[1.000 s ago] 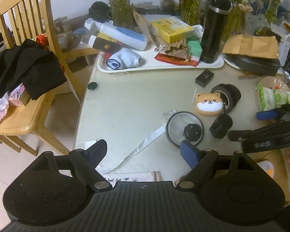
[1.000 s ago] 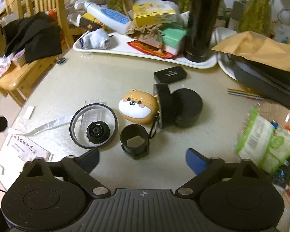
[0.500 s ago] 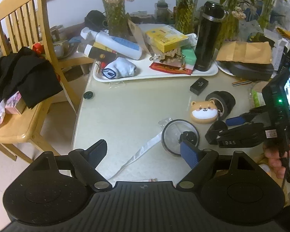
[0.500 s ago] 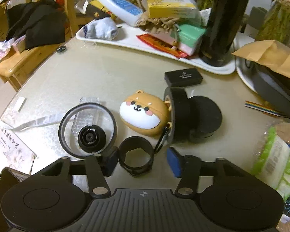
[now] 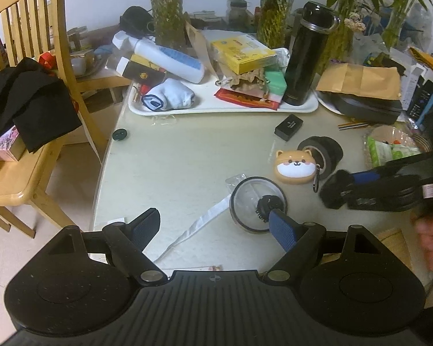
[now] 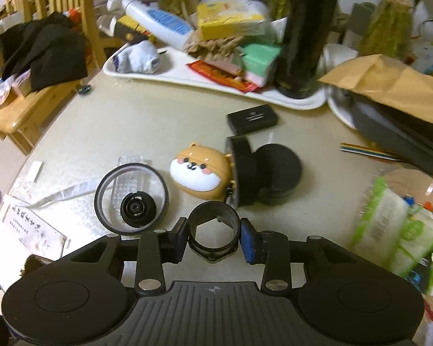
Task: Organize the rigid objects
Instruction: 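Grasp the clear glass lid rim with the left tool while the right tool holds the cup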
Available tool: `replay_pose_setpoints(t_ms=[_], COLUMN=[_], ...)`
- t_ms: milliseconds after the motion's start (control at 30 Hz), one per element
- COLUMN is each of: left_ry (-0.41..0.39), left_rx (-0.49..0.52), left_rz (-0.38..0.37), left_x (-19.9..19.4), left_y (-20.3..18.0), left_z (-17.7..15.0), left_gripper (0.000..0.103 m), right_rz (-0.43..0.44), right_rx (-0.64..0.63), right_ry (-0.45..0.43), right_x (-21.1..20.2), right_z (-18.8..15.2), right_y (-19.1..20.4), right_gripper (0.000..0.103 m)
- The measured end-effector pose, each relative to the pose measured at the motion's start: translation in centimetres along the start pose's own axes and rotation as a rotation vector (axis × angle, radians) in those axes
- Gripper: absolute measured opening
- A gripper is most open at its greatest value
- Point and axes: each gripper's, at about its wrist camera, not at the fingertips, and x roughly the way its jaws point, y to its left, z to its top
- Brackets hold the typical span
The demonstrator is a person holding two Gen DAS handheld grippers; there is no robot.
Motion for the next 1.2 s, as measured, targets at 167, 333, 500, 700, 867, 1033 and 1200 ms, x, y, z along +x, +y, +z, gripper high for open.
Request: replay_pose_setpoints(t_ms=[167, 333, 500, 700, 867, 1033, 1200], left_ry=[-0.013, -0.040, -0.075, -0.092, -0.097, -0.102, -0.087], left_rx=[-0.001, -0.001, 0.011, 0.004, 0.022, 0.022, 0.069], left_rz=[0.002, -0.010, -0.038, -0.068, -0.079, -0.090, -0.044], left_x=[0.1, 0.0, -0.6, -0.3, 0.0, 0.3, 1.4], left_y=[-0.1, -0.4, -1.2, -2.1, -2.6, -2.6, -3.1], left_z=[-0.2, -0.2, -0.1, 0.6, 0.5, 0.3, 0.1], left_gripper=[0.083, 0.083, 0.083, 0.083, 0.083, 0.083, 0.083], right_rz=[0.001, 0.010, 0.026, 0.020, 0.008, 0.012, 0.011], right_rx=[0.037, 0.070, 0.089, 0.083, 0.103, 0.108, 0.098], right_ry=[-0.042, -0.072, -0.075, -0.105, -0.112, -0.101, -0.094], right_x=[-3.6, -6.4, -8.0, -9.2, -9.7, -9.4, -9.4], right_z=[-0.3, -1.4, -2.1, -2.1, -2.7, -3.3, -3.2], right_y=[-1.0, -1.9, -2.1, -2.0, -2.6, -2.9, -3.5], right_gripper=[0.040, 0.040, 0.041, 0.040, 0.040, 0.041, 0.040])
